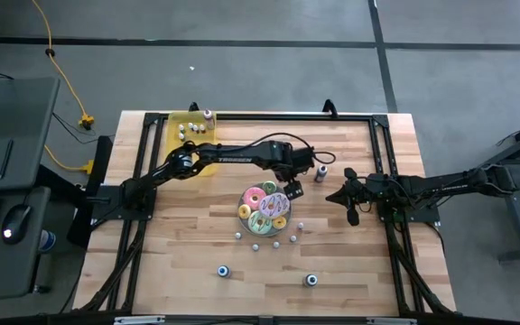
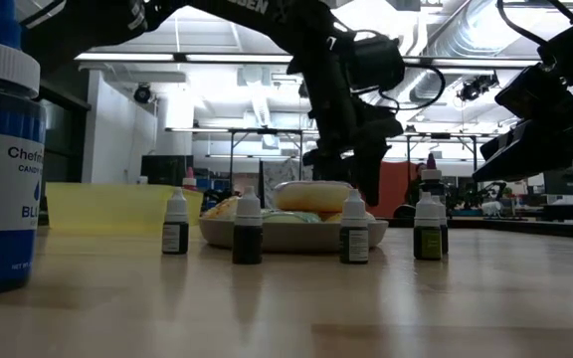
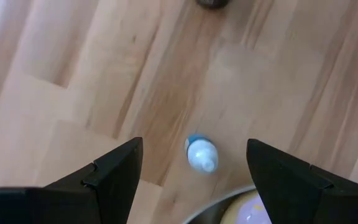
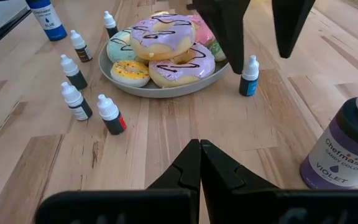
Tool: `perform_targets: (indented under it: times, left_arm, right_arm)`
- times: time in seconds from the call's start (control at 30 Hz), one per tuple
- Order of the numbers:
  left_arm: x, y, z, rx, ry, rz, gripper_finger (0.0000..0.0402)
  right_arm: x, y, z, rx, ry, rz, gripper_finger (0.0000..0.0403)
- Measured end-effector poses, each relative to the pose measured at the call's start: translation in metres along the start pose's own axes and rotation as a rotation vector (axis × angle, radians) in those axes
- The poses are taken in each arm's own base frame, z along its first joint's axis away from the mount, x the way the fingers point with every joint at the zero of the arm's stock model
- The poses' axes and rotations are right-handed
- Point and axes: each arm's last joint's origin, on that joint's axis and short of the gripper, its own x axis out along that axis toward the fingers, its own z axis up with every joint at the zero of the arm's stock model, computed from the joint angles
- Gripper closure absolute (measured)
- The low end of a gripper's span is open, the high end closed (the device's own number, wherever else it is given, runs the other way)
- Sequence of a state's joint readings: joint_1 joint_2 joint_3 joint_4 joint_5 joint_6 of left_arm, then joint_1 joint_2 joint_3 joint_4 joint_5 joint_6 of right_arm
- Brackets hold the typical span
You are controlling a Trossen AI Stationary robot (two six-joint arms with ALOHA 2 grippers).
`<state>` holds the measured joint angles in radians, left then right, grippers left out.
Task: Pick & Place food coloring
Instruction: Put the small blue food coloring bottle into the yellow bin
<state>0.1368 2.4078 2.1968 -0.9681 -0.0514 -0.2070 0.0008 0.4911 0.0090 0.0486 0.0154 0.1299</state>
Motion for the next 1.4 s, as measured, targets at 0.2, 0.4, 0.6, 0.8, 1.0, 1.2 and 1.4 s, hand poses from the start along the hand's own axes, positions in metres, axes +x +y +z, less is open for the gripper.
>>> perform_targets:
  times: [0.2,0.4,0.6,0.8,1.0,1.2,1.4]
  left_arm:
    - [0.008,-0.001,-0.003,0.001,0.033,-0.031,0.0120]
    - [0.008,-0.001,-0.003,0.017,0.033,-0.031,0.0120]
    - [0.008,-0.001,-0.003,0.020,0.032,-0.029,0.0130]
    - [0.008,-0.001,-0.003,0.020,0.030,-0.028,0.0167]
    - [0.008,-0.001,-0.003,0.020,0.029,-0.025,0.0200]
    - [0.008,-0.001,-0.003,0.020,0.029,-0.025,0.0219]
    - [0.014,-0.001,-0.004,0.020,0.041,-0.023,0.0233]
  right_arm:
    - [0.000,0.000,0.000,0.000,0.000,0.000,0.0402]
    - [0.000,0.000,0.000,0.000,0.000,0.000,0.0402]
    - [0.000,0.000,0.000,0.000,0.000,0.000,0.0402]
    - [0.000,0.000,0.000,0.000,0.000,0.000,0.0402]
    - [0.000,0.000,0.000,0.000,0.000,0.000,0.0402]
    - [0.000,0.000,0.000,0.000,0.000,0.000,0.0402]
    - [0.000,0.000,0.000,0.000,0.000,0.000,0.0402]
